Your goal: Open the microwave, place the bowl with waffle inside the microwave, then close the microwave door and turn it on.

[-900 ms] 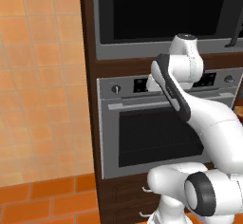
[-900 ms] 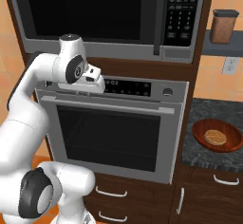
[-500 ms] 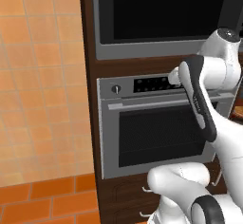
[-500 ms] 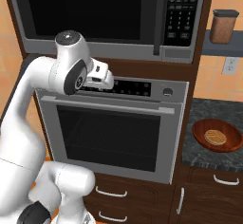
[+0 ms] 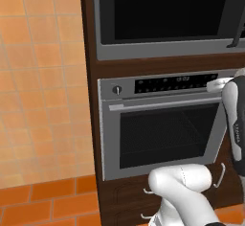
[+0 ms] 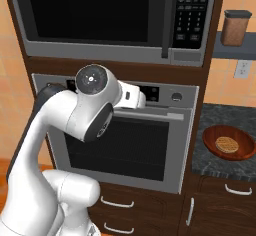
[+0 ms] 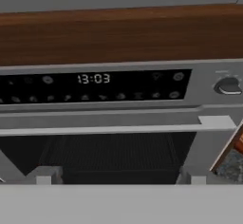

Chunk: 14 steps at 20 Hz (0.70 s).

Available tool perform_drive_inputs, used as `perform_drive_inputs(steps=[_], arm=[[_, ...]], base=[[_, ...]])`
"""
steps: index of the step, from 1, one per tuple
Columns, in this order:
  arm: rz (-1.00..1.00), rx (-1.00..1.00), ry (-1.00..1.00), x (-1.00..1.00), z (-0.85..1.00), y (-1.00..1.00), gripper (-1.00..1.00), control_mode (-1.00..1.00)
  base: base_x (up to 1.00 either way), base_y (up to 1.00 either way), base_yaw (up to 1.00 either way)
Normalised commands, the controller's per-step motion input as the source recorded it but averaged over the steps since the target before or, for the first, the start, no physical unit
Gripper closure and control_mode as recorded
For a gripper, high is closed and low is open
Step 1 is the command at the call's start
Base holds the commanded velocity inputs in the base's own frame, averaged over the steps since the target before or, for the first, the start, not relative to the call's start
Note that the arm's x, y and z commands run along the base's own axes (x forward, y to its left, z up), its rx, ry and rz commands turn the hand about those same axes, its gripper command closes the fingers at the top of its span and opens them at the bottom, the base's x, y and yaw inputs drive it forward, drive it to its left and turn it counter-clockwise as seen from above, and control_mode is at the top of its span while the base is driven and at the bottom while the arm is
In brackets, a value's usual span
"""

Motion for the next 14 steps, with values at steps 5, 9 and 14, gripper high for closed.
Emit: perform_drive_inputs(steps=[5,9,14], arm=[[-0.03,0.0,-0.01,0.07,0.81,-0.82,-1.0,-1.0],[0.0,0.01,0.0,0.34,0.59,-0.65,-1.0,-1.0],[0.0,0.0,-0.03,0.31,0.55,-0.13,-1.0,-1.0]], base=[[0.0,0.0,0.0],[0.0,0.0,0.0],[0.0,0.0,0.0]])
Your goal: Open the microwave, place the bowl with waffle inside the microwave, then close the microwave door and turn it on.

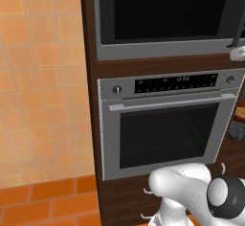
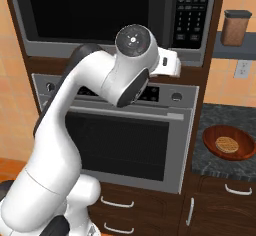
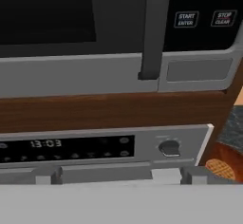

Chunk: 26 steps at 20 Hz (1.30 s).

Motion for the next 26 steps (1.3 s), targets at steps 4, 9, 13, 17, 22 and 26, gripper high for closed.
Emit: perform_drive_inputs(steps=[4,9,13,17,22,26], arm=[[0.0,0.0,-0.04,0.39,0.58,-0.29,-1.0,-1.0],[0.0,0.0,-0.03,0.28,0.36,-0.19,-1.0,-1.0],[0.0,0.0,-0.06,0.36,0.05,-0.1,-1.0,-1.0],[0.0,0.0,-0.18,0.44,0.0,-0.05,-1.0,-1.0],[0.0,0.0,-0.18,0.43,0.0,-0.01,-1.0,-1.0],[0.0,0.0,-0.03,0.23,0.0,-0.01,-1.0,-1.0]], base=[[0.0,0.0,0.0],[0.0,0.0,0.0],[0.0,0.0,0.0],[0.0,0.0,0.0],[0.0,0.0,0.0],[0.0,0.0,0.0]])
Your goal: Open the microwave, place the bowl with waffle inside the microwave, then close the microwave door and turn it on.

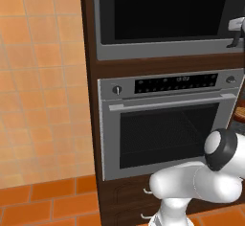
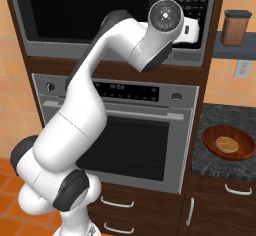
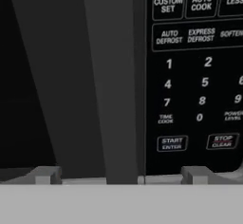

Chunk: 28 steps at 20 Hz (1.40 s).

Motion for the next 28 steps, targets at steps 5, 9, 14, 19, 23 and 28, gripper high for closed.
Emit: perform_drive_inputs(steps=[5,9,14,19,23,28], arm=[[0.0,0.03,-0.01,0.27,-0.01,-0.03,-1.0,-1.0],[0.01,0.04,0.0,0.31,-0.01,-0.06,-1.0,-1.0],[0.01,0.04,0.0,0.25,0.0,-0.13,-1.0,-1.0],[0.01,0.0,0.0,0.05,0.0,0.0,1.0,-1.0],[0.0,0.0,0.0,-0.34,0.0,0.0,1.0,-1.0],[-0.26,0.0,0.0,-0.95,0.01,0.24,1.0,-1.0]], base=[[0.0,0.0,0.0],[0.0,0.0,0.0],[0.0,0.0,0.0],[0.0,0.0,0.0],[0.0,0.0,0.0],[0.0,0.0,0.0]])
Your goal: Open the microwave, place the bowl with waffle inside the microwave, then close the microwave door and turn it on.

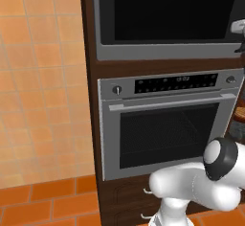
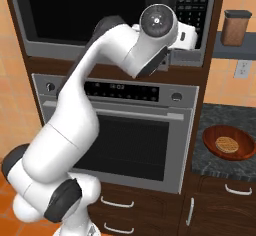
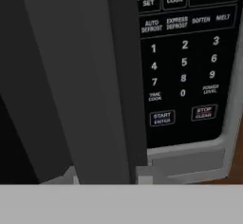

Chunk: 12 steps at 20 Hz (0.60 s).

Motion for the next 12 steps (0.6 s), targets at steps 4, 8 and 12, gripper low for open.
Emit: perform_drive_inputs(steps=[4,8,12], arm=[[-0.4,-0.01,0.0,-1.0,0.0,0.52,1.0,-1.0],[-0.42,-0.02,-0.09,-1.0,0.0,0.49,1.0,-1.0],[-0.31,0.0,-0.04,-1.0,0.01,0.17,1.0,-1.0]], base=[[0.0,0.0,0.0],[0.0,0.0,0.0],[0.0,0.0,0.0]])
